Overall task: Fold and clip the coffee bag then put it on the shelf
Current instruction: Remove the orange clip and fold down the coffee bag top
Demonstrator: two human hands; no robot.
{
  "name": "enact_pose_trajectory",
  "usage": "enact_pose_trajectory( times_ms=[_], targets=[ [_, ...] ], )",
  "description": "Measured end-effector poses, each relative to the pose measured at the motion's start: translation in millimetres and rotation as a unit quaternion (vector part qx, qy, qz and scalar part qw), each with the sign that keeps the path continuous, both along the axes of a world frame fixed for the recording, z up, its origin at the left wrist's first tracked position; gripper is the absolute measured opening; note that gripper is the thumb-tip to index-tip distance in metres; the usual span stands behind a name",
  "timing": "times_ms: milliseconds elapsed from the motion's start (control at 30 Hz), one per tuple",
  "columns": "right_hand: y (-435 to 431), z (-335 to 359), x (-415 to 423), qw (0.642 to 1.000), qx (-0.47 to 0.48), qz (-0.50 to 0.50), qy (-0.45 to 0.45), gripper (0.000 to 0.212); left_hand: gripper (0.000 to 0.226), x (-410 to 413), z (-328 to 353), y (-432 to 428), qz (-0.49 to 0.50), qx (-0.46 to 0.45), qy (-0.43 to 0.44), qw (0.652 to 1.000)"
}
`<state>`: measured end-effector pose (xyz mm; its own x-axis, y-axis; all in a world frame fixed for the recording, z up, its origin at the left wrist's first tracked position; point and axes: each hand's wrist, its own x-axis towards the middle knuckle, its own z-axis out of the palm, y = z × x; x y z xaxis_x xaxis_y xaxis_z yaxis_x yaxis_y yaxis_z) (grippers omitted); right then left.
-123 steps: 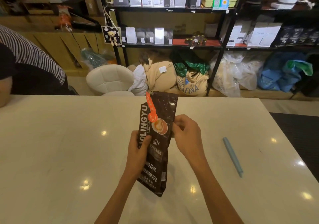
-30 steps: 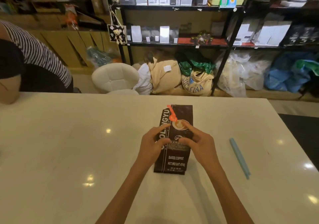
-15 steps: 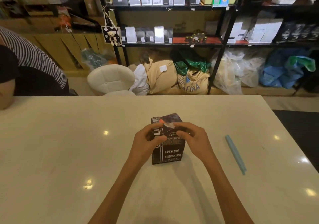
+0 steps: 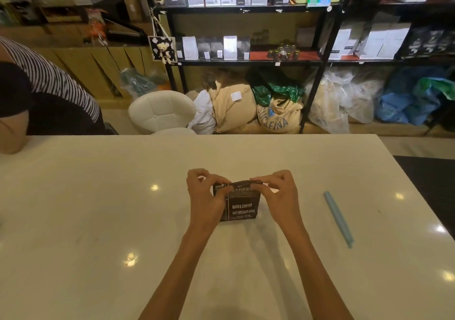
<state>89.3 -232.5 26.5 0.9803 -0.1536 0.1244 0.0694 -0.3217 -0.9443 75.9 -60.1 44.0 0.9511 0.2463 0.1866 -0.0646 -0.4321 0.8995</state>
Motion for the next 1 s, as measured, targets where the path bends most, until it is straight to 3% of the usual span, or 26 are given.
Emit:
enact_pose_trajectory(
  times_ms=[67, 133, 267, 367, 467, 533, 600, 667, 733, 867, 1000],
  targets=[
    [-3, 7, -2, 0.998, 0.040, 0.037, 0.011, 0.024, 0.027, -2, 5, 4, -0.087, -0.067, 0.011, 0.994],
    [3, 19, -9, 0.990, 0.126, 0.048, 0.029, 0.012, 0.021, -7, 9, 2, -0.113, -0.159, 0.020, 0.981],
    [30, 25, -24, 0.983, 0.175, 0.004, 0.056, 0.014, 0.017, -13, 10, -15, 0.036, -0.206, 0.015, 0.978],
    [43, 20, -38, 0.985, 0.121, 0.031, 0.116, 0.025, 0.008, -16, 9, -20, 0.087, -0.211, -0.002, 0.974],
    [47, 18, -45, 0.997, 0.020, -0.037, 0.057, 0.029, 0.006, -18, 9, -23, 0.105, -0.223, 0.004, 0.969],
    [43, 21, -43, 0.999, -0.021, -0.045, 0.018, 0.032, 0.006, -18, 14, -27, 0.133, -0.350, 0.042, 0.926],
    [37, 24, -38, 0.999, 0.000, -0.049, 0.015, 0.035, 0.016, -17, 19, -28, 0.130, -0.453, 0.071, 0.879],
    [32, 24, -36, 0.996, 0.036, -0.086, 0.017, 0.041, 0.021, -17, 21, -31, 0.068, -0.421, 0.096, 0.899],
    [28, 23, -35, 0.988, 0.045, -0.143, 0.023, 0.046, 0.022, -21, 19, -39, -0.002, -0.321, 0.132, 0.938],
    [26, 20, -38, 0.987, 0.056, -0.135, 0.071, 0.040, 0.028, -24, 8, -51, 0.024, -0.187, 0.083, 0.979],
    [25, 11, -51, 0.988, -0.096, -0.103, 0.063, 0.047, 0.028, -28, 1, -50, 0.053, -0.203, 0.050, 0.977]
  ],
)
